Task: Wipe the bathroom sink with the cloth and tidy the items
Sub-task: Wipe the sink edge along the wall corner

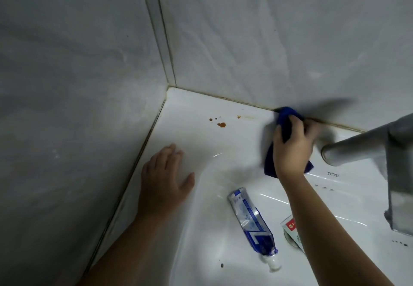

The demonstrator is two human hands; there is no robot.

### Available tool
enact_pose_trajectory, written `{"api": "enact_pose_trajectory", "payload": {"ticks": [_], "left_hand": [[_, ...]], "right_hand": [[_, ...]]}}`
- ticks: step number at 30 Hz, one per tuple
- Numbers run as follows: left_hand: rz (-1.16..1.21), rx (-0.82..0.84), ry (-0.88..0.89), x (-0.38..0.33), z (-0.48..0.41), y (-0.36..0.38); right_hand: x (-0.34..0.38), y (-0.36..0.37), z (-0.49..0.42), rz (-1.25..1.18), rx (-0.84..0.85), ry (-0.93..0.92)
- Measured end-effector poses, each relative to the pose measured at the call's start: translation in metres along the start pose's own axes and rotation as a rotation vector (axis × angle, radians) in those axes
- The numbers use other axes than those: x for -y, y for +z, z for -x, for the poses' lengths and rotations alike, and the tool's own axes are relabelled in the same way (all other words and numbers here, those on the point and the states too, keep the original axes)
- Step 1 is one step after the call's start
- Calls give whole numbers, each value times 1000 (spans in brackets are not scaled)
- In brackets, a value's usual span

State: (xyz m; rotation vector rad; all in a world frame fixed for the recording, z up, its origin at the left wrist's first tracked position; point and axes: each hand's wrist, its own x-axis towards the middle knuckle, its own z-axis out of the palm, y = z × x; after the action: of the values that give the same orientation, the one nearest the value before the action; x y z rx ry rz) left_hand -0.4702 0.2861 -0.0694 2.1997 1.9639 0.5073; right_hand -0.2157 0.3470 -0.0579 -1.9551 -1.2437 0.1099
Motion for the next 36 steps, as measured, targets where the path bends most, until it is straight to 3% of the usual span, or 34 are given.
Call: {"api": "enact_pose_trajectory", "payload": {"ticks": [2,5,7,9,13,15,20,24,26,30,31,34,36], "left_hand": [[0,-7,2,1,0,1],[-9,-8,5,3,1,2],[-7,-10,4,4,1,2],[4,-14,-3,3,1,1],[8,-23,-18,2,2,1],[-1,-24,-10,2,1,2],[-13,-18,10,3,0,2],[-10,0,-7,2,0,0],[1,3,-19,0,0,-2],[13,-14,-9,0,0,0],[12,-18,-3,1,0,1],[0,-11,1,4,-1,3],[-2,-11,7,4,0,3]], "right_hand": [[26,25,-1,-5,74,-213],[74,70,8,-8,322,-582],[87,80,14,23,473,-676],[73,69,16,31,492,-615],[18,19,22,57,262,-383],[24,26,23,46,259,-341],[88,76,26,10,505,-528],[43,38,38,9,385,-515],[10,7,42,-5,251,-390],[-9,-16,16,79,37,103],[0,-7,10,87,66,67],[47,43,13,11,293,-362],[68,63,19,-17,383,-466]]}}
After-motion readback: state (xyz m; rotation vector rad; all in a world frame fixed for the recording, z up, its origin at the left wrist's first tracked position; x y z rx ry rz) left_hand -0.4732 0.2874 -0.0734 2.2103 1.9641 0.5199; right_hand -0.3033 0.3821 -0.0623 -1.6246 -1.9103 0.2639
